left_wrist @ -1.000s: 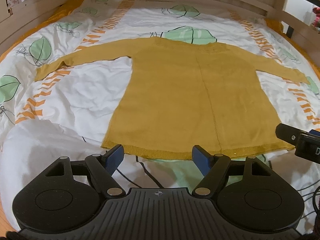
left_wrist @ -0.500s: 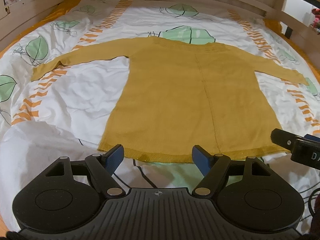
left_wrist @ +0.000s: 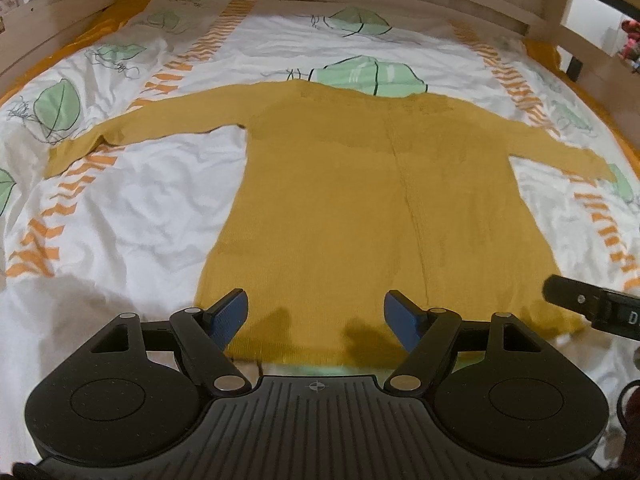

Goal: Fold small clothes

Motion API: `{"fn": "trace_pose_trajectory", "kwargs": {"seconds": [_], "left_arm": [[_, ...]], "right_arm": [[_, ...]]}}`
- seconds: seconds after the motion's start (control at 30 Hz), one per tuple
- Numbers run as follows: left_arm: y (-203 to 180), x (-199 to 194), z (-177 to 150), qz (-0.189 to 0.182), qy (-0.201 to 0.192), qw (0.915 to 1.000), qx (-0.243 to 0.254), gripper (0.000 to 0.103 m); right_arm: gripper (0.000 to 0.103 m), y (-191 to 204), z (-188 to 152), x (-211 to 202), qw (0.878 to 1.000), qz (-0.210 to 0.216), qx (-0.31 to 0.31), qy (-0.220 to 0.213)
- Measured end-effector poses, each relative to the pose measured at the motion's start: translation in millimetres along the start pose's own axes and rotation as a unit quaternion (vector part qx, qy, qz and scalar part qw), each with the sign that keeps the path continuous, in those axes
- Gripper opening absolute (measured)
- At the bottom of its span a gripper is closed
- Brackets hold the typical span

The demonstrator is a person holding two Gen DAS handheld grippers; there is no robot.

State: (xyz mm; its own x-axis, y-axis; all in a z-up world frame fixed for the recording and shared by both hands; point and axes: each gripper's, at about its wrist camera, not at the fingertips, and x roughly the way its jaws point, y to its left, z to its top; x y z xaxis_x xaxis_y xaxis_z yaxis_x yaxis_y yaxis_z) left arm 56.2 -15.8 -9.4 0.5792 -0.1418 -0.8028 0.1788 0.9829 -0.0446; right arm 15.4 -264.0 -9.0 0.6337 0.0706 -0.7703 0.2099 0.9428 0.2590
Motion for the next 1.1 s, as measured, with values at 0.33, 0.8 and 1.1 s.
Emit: {"fn": "trace_pose_trajectory", "kwargs": {"seconds": [0.33, 0.8, 1.1], "left_arm": [[7.6, 42.3, 68.8, 0.017, -0.034, 0.9993, -0.005, 0.074], [-3.5, 157.0, 146.2, 0.036, -0.041, 0.9984, -0.013, 0.074], [-16.9, 221.5, 161.4, 0.051, -0.055, 0.9972, -0.009, 0.074]], "right_arm": [[0.102, -61.0, 66.9, 33.3, 0.998, -0.005, 0.065, -0.013], [0.067, -205.4, 166.9, 121.5, 0.988, -0.120, 0.091, -0.018], [0.060, -312.4, 217.3, 138.8, 0.965, -0.211, 0.135, -0.074]]}}
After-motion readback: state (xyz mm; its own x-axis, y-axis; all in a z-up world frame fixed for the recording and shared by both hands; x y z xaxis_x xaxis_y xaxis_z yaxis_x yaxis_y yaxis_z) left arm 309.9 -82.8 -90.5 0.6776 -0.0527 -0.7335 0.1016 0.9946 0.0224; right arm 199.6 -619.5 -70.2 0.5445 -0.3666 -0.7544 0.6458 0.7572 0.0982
